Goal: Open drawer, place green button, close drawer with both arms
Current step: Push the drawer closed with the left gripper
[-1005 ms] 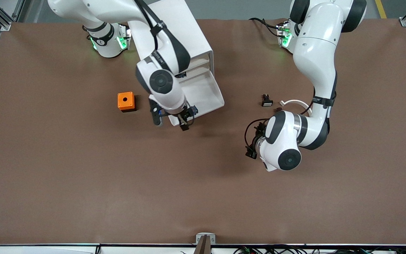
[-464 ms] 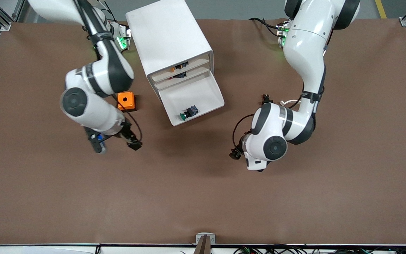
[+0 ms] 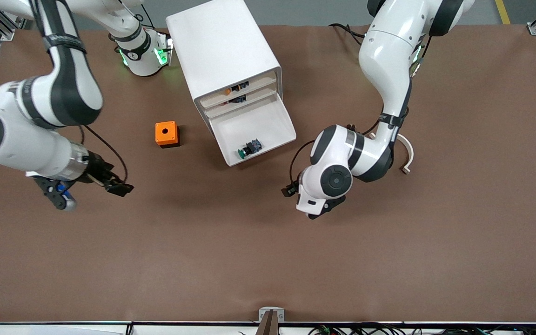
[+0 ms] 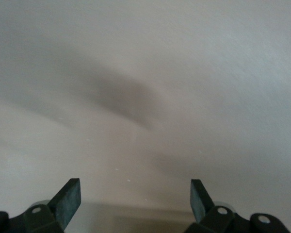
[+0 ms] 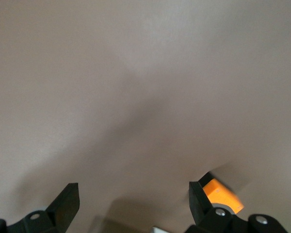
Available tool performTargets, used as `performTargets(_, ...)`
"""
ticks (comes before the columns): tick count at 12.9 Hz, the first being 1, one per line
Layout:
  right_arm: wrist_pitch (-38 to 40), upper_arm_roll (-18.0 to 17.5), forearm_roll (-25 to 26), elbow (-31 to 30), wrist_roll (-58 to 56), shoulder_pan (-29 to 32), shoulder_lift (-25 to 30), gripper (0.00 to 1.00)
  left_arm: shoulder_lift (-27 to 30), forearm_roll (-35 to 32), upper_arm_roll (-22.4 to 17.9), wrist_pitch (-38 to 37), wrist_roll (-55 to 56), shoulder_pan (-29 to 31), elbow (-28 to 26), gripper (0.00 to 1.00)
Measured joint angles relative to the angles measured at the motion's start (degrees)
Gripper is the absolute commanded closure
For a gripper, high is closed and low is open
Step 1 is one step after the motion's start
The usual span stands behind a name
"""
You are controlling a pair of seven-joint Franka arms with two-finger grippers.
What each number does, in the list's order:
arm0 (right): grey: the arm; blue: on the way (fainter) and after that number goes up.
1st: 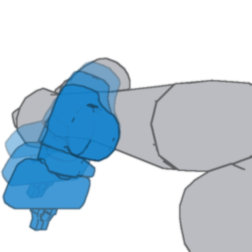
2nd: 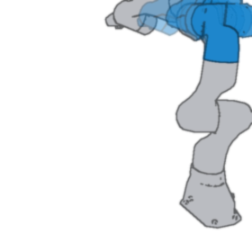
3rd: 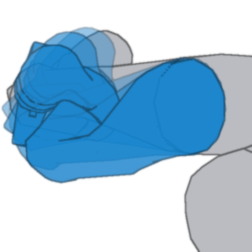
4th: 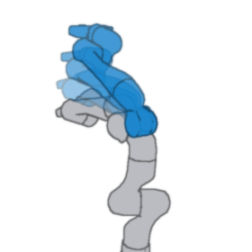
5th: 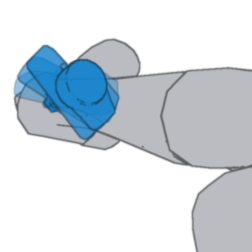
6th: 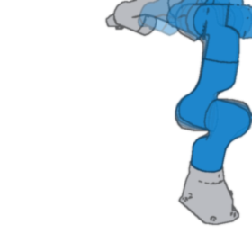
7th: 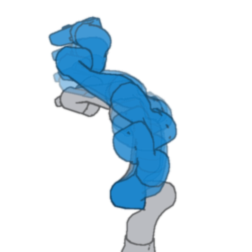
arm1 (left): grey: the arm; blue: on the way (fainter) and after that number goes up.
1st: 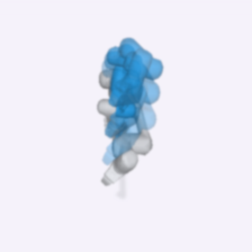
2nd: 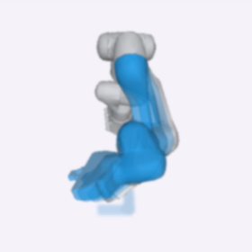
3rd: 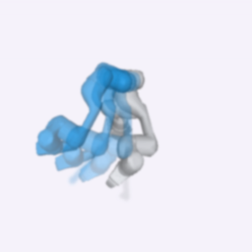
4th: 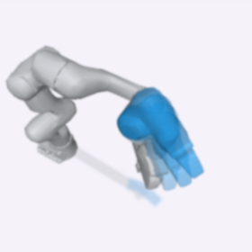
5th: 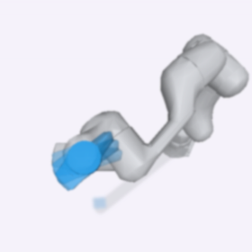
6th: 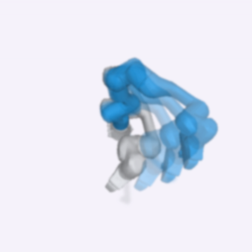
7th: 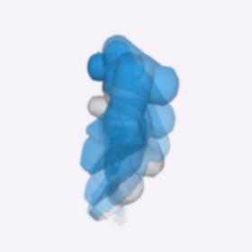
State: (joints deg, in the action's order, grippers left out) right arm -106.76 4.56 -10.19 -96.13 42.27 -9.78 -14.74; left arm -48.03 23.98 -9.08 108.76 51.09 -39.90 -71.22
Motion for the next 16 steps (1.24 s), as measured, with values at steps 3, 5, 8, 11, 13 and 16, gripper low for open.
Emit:
performTargets(3, 3.05, 0.01, -0.01, 0.41, -13.74, 5.0, 3.29, 0.0, -0.21, 0.0, 0.16, 5.45, -0.3, -4.6, -0.93, 0.01)
performTargets(5, 5.39, -0.04, 0.03, 0.5, -19.58, 7.4, 5.98, 0.0, -0.54, 0.0, 0.32, 6.19, -0.26, -6.56, -1.57, 0.01)
performTargets(8, 8.0, -0.14, 0.64, 0.62, -24.39, 10.18, 10.72, 0.0, -0.97, 0.0, 1.94, 6.22, -0.16, -7.35, -2.38, 0.01)
performTargets(11, 9.93, -0.26, 3.74, 0.62, -29.55, 11.72, 15.96, 0.0, -1.09, 0.0, 4.59, 6.22, 0.29, -7.36, -3.29, 0.01)
performTargets(13, 10.98, -0.28, 4.48, 0.59, -32.97, 12.74, 18.29, 0.0, -1.09, 0.0, 6.46, 6.22, 2.73, -7.39, -3.4, 0.01)
performTargets(16, 11.24, -0.51, 5.27, 0.55, -35.02, 13.46, 19.87, 0.0, -1.09, 0.0, 9.27, 6.2, 5.72, -7.4, -3.62, 0.01)
